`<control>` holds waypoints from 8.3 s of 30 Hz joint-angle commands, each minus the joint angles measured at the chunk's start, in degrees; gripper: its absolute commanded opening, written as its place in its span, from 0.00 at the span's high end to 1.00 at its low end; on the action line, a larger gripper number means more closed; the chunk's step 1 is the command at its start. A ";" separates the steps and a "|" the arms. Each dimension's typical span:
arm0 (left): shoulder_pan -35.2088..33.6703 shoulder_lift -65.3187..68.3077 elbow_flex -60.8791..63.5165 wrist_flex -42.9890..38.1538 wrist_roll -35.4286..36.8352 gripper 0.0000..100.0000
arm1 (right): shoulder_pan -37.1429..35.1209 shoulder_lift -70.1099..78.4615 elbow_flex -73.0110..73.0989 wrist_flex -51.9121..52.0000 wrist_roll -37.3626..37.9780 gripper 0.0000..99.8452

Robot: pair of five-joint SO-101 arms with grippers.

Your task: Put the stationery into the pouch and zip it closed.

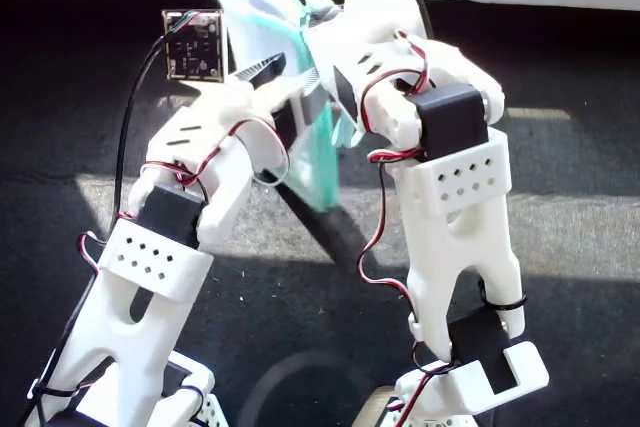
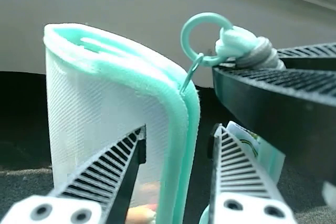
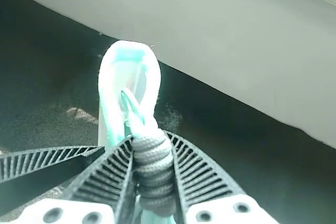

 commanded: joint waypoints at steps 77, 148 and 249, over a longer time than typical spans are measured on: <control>-6.99 -20.88 -9.19 29.63 -8.53 0.99 | 15.08 11.91 -3.03 -5.49 -0.53 1.00; -10.86 -25.80 -6.11 28.04 -8.44 0.99 | 17.54 24.48 -14.37 5.23 -0.26 1.00; 15.52 -19.03 -15.34 57.76 -54.59 0.99 | 5.67 -28.18 53.93 9.89 29.71 0.75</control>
